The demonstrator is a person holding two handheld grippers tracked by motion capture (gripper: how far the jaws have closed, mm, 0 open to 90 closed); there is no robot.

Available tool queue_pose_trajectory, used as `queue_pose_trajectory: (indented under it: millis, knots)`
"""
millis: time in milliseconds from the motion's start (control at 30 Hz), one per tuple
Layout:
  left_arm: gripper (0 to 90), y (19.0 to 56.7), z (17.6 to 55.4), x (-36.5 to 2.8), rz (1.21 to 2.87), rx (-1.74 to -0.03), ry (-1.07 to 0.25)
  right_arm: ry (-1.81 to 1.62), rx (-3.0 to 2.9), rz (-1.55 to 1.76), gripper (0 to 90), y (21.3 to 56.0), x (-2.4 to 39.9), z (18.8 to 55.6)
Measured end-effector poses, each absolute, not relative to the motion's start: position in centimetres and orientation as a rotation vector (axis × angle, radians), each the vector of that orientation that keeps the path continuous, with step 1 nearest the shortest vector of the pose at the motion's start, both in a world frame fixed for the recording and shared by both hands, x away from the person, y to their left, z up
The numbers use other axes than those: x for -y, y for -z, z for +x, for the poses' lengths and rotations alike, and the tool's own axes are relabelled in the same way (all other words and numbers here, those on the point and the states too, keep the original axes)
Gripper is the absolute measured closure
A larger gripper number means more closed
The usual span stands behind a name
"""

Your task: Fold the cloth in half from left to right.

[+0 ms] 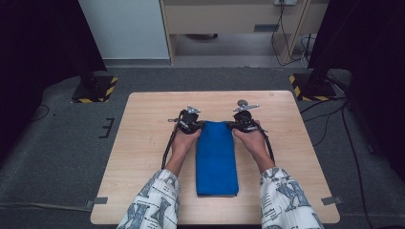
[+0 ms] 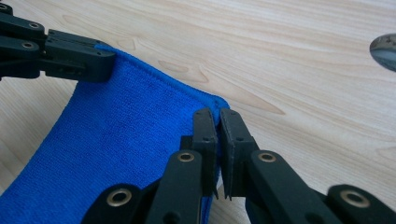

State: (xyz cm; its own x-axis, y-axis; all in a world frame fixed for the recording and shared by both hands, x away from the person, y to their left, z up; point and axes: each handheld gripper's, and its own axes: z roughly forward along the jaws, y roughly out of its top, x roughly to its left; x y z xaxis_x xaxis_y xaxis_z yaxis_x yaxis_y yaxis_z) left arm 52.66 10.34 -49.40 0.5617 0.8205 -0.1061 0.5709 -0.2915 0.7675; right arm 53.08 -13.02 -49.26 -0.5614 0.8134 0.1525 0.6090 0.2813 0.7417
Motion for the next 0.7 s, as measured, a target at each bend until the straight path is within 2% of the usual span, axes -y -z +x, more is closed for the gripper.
queue_pose_trajectory:
  millis: [700]
  knots:
    - [87.3,46.8,52.0,-10.7,1.933,-1.086,-0.434,-1.208,-2.236,1.265,86.2,46.5,13.3,52.6]
